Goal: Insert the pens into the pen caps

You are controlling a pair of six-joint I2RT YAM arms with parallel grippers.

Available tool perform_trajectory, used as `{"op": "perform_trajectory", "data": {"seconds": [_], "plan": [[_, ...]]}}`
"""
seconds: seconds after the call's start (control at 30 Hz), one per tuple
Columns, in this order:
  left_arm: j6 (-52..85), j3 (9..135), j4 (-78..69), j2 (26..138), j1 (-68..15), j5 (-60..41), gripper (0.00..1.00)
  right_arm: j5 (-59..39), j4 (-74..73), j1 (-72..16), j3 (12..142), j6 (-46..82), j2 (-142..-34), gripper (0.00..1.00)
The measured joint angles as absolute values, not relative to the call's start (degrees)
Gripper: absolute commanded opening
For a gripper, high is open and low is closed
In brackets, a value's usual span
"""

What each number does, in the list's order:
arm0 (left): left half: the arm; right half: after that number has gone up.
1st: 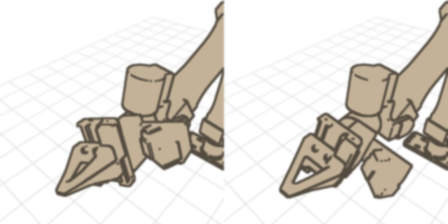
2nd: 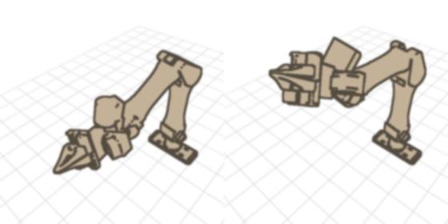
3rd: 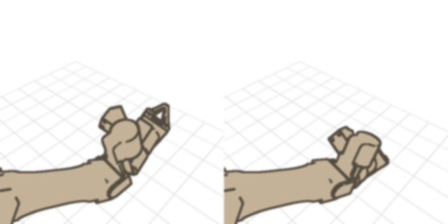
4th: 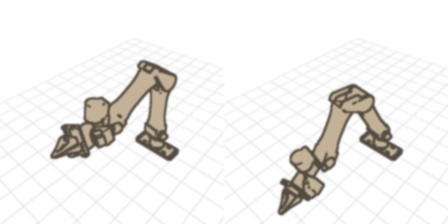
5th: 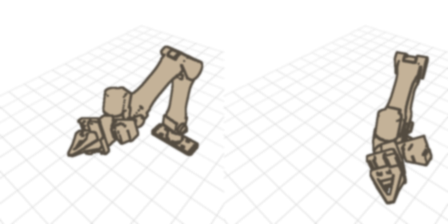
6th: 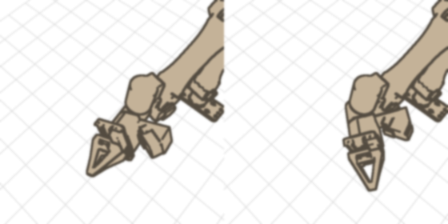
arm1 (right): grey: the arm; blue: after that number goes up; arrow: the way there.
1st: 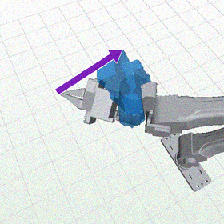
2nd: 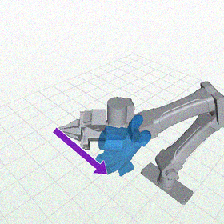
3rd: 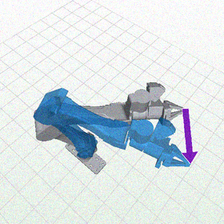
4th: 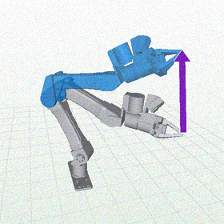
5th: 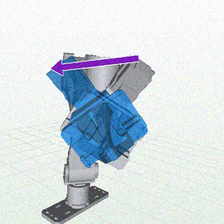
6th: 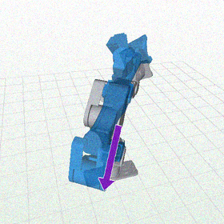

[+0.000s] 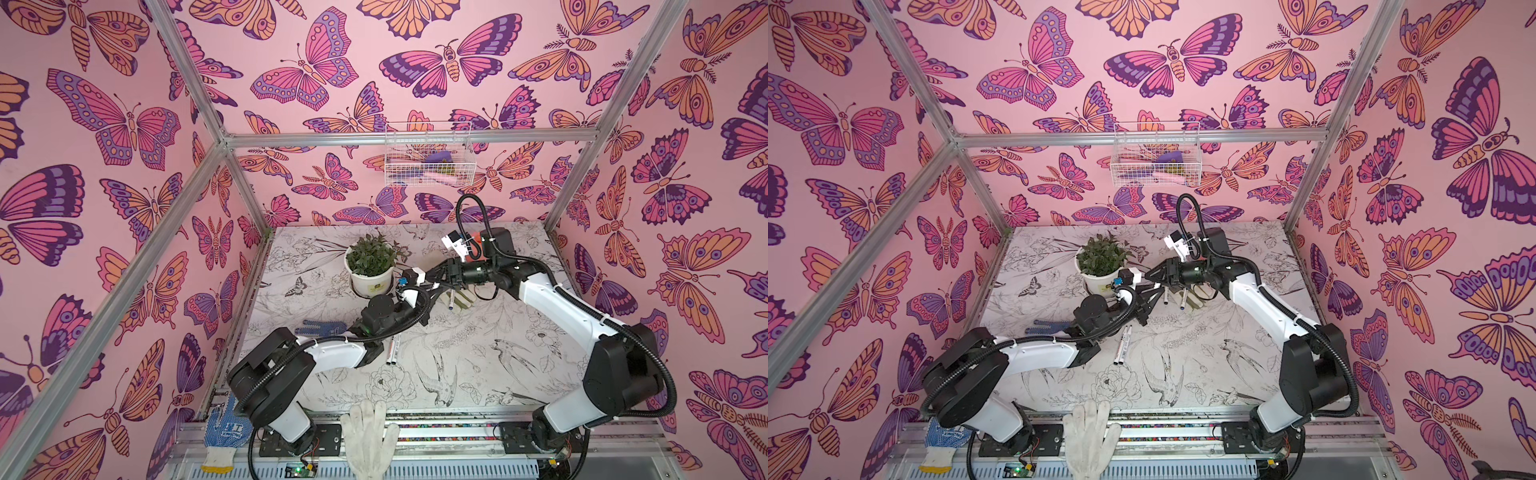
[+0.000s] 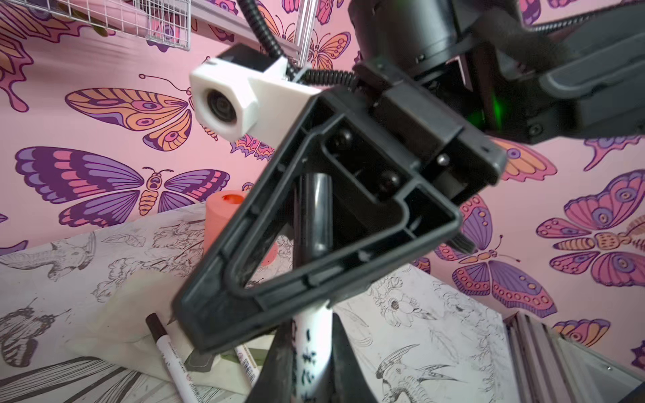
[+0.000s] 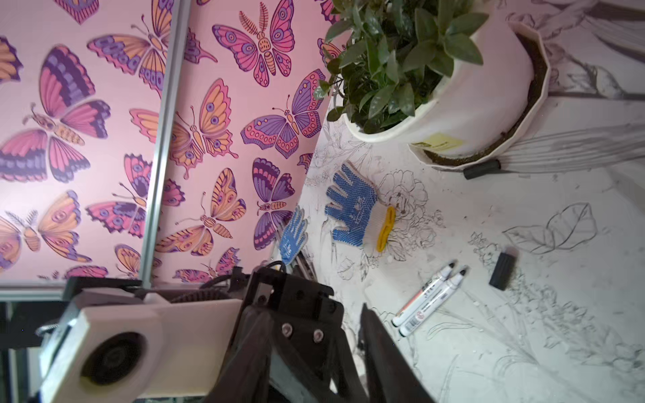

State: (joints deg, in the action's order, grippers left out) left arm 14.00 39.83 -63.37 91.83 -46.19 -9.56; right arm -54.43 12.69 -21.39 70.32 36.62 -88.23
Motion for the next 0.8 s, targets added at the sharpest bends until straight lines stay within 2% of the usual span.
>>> {"op": "perform_trajectory", "data": {"seconds": [0.17,0.3,0.47,0.8], "plan": [[16.73,40.84,-66.92,97.43,-46.04,-9.28,0.00,-47.44,13.26,-17.74,70.30,39.42,-82.65,0.54],[19.73,43.77,-66.61,104.03,-45.74,-8.47,0.00,-34.52,12.88,-13.15,68.12,39.51,-72.84,0.54],[25.21,53.30,-57.93,110.69,-44.71,-6.76,0.00,-23.46,15.03,-12.73,68.01,36.32,-65.63,0.53],[32.45,70.04,-38.65,119.94,-44.10,-5.96,0.00,-18.65,20.82,-12.73,67.99,33.12,-67.16,0.51]]}}
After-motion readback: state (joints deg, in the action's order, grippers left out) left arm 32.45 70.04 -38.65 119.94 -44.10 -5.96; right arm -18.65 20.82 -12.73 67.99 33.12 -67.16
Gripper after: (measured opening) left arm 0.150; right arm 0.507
